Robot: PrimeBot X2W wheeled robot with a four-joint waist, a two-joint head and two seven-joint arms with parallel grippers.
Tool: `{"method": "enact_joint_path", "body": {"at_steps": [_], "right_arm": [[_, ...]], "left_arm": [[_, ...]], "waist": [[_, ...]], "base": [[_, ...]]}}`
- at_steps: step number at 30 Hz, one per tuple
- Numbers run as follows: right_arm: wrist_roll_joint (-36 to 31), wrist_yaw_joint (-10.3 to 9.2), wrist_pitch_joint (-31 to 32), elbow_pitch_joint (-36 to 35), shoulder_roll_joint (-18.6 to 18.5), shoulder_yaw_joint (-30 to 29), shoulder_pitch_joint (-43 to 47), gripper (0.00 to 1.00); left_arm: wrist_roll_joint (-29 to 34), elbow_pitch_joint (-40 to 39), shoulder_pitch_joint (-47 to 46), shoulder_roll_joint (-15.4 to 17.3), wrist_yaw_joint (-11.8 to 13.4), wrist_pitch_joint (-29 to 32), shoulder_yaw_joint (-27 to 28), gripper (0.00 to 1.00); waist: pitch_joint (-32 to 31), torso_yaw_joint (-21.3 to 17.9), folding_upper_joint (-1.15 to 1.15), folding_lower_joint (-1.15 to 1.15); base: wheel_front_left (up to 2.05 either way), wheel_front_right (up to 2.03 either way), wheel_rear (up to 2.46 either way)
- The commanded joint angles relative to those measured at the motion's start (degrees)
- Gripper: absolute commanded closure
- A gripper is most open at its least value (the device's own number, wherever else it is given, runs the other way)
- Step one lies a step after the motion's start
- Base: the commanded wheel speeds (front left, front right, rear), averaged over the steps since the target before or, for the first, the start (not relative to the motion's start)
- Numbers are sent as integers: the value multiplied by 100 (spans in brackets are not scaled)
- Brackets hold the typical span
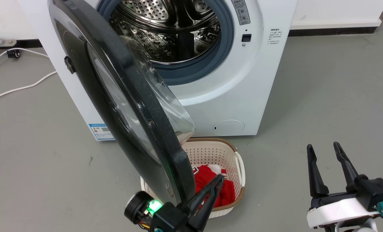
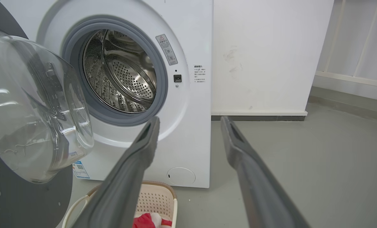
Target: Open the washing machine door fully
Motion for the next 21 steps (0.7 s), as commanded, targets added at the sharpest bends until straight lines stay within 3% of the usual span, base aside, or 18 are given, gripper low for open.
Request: {"method": "enact_joint_path", "body": {"at_steps": [1, 13, 21], "right_arm": [[36, -4, -11, 24, 16, 16, 7, 0], [128, -4, -11, 85, 16, 98, -122, 0], [169, -4, -11, 111, 16, 102, -140, 0]], "left_arm": [[-61, 214, 59, 48, -12, 63, -70, 100], [-126, 1492, -285, -141, 456, -549, 276, 100], [-154, 1736, -448, -105, 770, -866, 645, 100]], "waist": [[28, -10, 0, 0], [221, -163, 0, 0], [274, -205, 0, 0]], "base": [[0, 0, 0], [0, 0, 0], [0, 0, 0]]}}
